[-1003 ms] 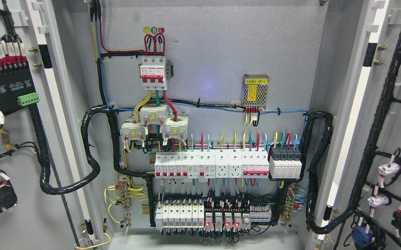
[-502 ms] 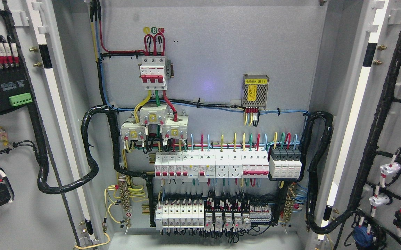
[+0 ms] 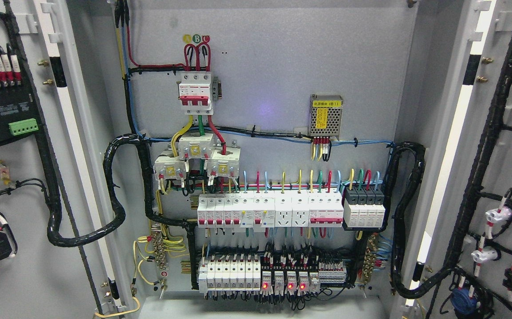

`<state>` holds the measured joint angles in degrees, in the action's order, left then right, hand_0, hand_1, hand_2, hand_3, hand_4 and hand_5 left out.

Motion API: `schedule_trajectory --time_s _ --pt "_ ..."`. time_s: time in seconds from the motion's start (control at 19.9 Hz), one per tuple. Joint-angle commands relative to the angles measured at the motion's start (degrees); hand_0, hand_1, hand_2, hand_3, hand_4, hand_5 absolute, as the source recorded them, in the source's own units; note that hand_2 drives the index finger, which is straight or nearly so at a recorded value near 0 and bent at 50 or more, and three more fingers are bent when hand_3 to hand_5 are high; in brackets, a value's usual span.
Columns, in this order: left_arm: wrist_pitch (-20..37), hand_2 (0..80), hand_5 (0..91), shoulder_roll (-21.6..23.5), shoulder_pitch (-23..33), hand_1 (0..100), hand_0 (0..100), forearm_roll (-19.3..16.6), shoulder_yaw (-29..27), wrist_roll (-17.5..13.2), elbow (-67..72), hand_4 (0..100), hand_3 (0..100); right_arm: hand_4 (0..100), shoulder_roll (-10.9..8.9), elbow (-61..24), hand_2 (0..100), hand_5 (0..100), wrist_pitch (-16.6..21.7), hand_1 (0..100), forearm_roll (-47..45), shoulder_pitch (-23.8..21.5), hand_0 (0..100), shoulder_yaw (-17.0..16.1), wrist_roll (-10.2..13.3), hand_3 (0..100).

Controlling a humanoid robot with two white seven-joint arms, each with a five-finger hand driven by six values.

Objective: Open door with both hands

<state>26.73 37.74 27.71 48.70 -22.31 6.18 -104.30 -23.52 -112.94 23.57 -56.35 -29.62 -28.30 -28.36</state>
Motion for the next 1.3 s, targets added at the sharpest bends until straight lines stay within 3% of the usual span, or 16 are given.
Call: schedule_trajectory --time_s 0.0,0.8,1.25 --pt "0.17 0.0 0.0 0.5 -0.02 0 0 0.08 -0.28 -0.29 0.76 0 0 0 0.58 0.26 0 0 -0.02 0 0.01 -0.44 0 -1.14 -0.12 0" --pt "0.6 0.0 0.0 1.99 2.61 0 0 0.34 0.86 -0.29 -3.1 0 0 0 0.93 0.09 0 0 0.07 0 0.27 -1.32 0 -0.61 -0.12 0" --pt "0.78 0.0 0.0 1.55 5.95 0 0 -0.1 1.3 -0.46 -8.11 0 0 0 0.05 -3.51 0 0 0.33 0 0.45 -1.41 0 2.9 -0.12 0"
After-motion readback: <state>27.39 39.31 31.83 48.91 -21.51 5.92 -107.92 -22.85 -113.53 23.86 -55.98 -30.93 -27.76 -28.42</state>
